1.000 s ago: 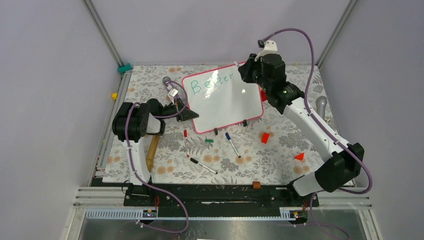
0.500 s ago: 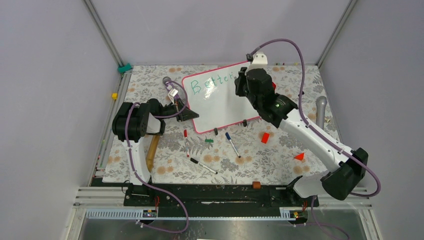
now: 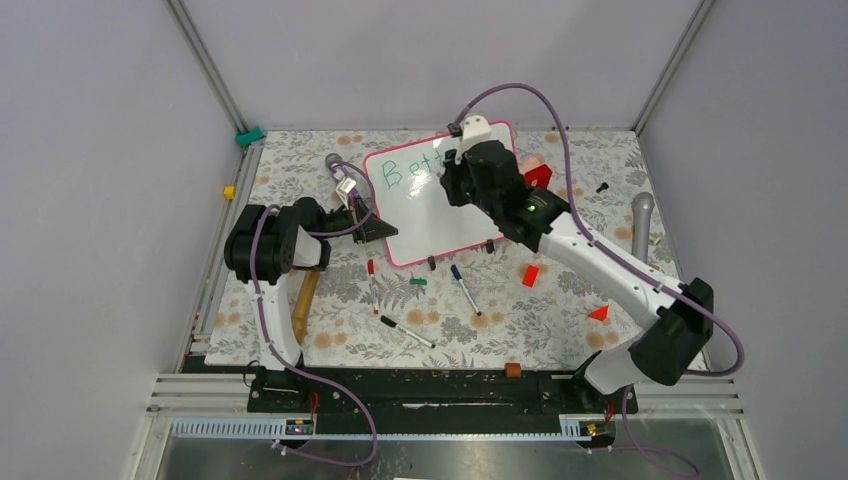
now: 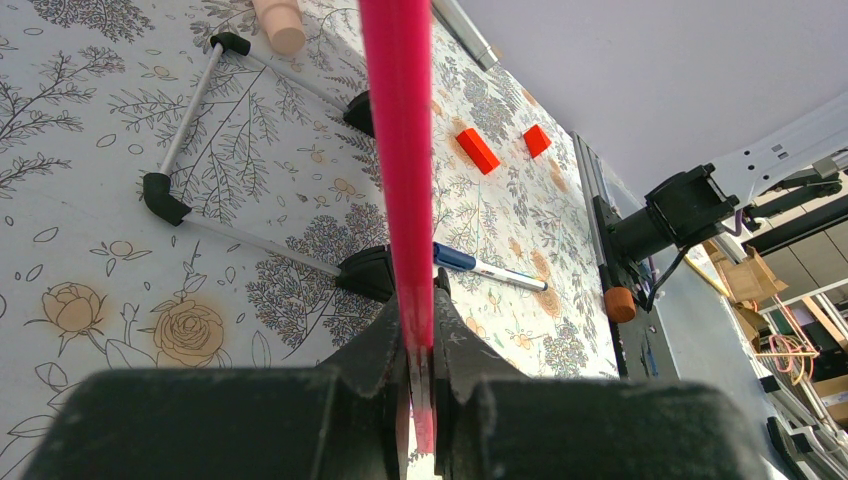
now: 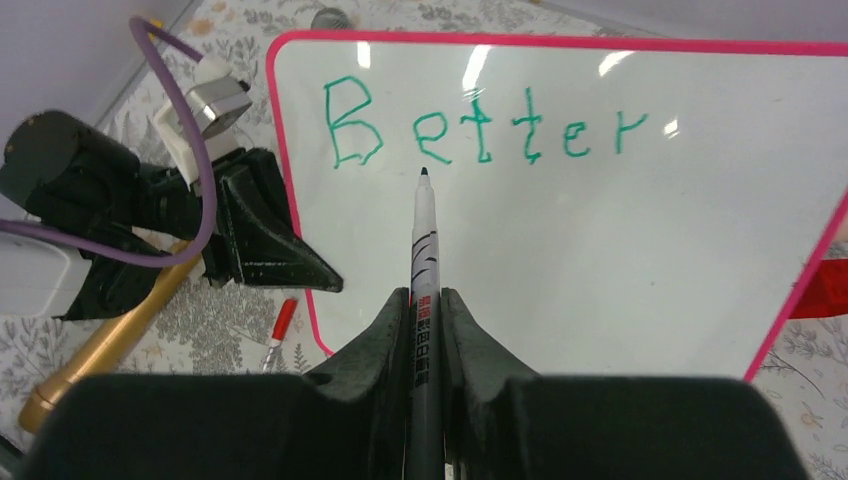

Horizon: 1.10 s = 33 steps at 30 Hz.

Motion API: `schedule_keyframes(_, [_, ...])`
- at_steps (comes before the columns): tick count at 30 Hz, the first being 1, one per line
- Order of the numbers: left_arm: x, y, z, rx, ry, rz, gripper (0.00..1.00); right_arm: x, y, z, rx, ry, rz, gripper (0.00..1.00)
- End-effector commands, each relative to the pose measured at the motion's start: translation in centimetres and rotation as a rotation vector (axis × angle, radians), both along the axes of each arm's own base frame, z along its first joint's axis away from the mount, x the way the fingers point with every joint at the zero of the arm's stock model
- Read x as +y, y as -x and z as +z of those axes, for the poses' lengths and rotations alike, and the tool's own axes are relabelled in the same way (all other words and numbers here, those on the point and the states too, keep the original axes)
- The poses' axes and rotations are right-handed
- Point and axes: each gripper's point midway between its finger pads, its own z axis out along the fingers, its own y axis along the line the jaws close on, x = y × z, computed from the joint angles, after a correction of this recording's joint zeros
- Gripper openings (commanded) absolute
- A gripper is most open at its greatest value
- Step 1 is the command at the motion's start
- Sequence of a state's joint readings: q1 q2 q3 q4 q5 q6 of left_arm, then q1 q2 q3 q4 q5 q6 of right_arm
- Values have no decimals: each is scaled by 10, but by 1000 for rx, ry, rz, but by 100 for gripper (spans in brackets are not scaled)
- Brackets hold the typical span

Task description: Write a sentence on the whiteboard

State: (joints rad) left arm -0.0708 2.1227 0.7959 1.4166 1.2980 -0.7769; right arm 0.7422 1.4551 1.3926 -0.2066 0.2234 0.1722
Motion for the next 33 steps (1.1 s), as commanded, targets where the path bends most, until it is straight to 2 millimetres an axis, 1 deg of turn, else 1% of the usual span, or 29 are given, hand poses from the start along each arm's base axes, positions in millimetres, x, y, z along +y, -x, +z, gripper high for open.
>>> schedule_keyframes(1, [-5, 27, -11, -99, -23, -144, 0, 17, 6, -10, 6, 99, 60, 0])
schedule_keyframes(3, [-6, 27, -11, -100, -23, -145, 0, 18, 3, -14, 12, 123, 57, 0])
schedule_keyframes(10, [-6, 27, -11, -99, -23, -147, 0, 21, -5, -37, 44, 221, 35, 0])
schedule_keyframes(18, [-5, 26, -11, -100, -23, -147, 0, 22, -16, -42, 40, 288, 21, 0])
schedule_keyframes(25, [-6, 26, -11, -98, -22, -151, 0, 30, -14, -42, 32, 295, 58, 0])
schedule_keyframes(33, [-6, 27, -10, -98, -23, -153, 0, 37, -16, -55, 61, 363, 43, 0])
